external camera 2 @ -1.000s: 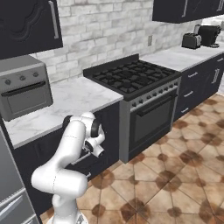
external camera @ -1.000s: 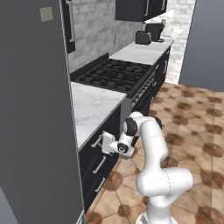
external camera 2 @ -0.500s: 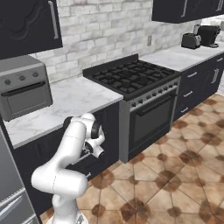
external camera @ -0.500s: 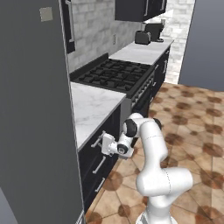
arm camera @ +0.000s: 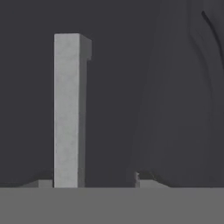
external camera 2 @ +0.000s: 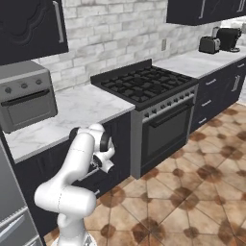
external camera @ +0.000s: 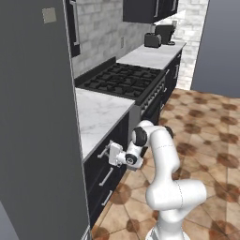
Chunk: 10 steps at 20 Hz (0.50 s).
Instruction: Take the pizza cutter from the drawer on the right and place it on the dining counter for cutting.
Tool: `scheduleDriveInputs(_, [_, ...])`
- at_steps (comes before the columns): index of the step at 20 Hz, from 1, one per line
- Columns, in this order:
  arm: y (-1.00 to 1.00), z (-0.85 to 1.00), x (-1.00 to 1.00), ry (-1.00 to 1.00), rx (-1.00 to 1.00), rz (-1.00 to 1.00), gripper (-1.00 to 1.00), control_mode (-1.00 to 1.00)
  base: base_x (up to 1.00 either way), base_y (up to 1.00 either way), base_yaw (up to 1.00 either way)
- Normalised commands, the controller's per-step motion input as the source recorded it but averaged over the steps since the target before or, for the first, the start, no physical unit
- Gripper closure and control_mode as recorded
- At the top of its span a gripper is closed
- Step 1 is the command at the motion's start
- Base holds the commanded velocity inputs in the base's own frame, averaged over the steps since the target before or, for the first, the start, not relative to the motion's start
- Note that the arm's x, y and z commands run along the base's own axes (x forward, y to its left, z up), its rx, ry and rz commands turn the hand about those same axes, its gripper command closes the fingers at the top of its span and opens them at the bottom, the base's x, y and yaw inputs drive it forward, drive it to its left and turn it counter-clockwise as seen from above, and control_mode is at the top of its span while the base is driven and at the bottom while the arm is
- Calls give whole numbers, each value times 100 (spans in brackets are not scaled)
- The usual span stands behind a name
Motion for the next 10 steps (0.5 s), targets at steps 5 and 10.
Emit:
scheduleDriveInputs(5, [0,0,5,0,0,0,100,-100,0,0,0])
scheduleDriveInputs(10, [0,3,2,0,0,0,100,-100,0,0,0])
